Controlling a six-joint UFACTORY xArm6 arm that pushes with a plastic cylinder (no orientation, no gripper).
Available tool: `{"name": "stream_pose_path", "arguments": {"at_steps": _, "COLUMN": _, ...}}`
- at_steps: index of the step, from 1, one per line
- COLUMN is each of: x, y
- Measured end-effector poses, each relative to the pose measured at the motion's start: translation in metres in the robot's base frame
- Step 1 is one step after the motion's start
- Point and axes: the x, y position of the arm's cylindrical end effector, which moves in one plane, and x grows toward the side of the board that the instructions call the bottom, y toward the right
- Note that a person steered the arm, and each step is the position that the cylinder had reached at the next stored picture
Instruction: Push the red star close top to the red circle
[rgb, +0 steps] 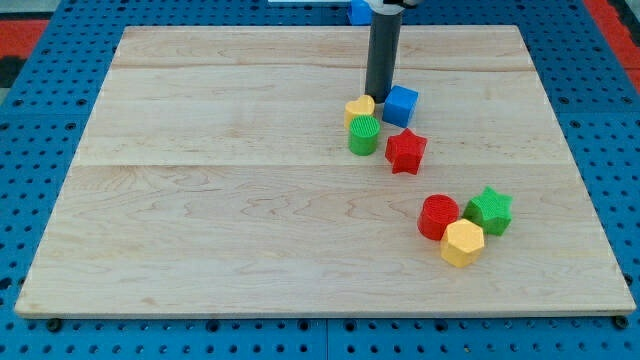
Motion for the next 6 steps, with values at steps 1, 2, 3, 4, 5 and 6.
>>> {"name": "stream_pose_path", "arguments": {"at_steps": 1, "x": 0.006, "y": -0.025}}
{"name": "stream_pose_path", "arguments": {"at_steps": 2, "x": 0.009, "y": -0.06}}
{"name": "stream_pose_path", "arguments": {"at_steps": 3, "x": 0.004, "y": -0.101}}
{"name": "stream_pose_path", "arguments": {"at_steps": 4, "x": 0.031, "y": -0.103}}
{"name": "stream_pose_path", "arguments": {"at_steps": 5, "x": 0.054, "y": -0.055}}
{"name": "stream_pose_path", "arguments": {"at_steps": 6, "x": 0.011, "y": -0.052}}
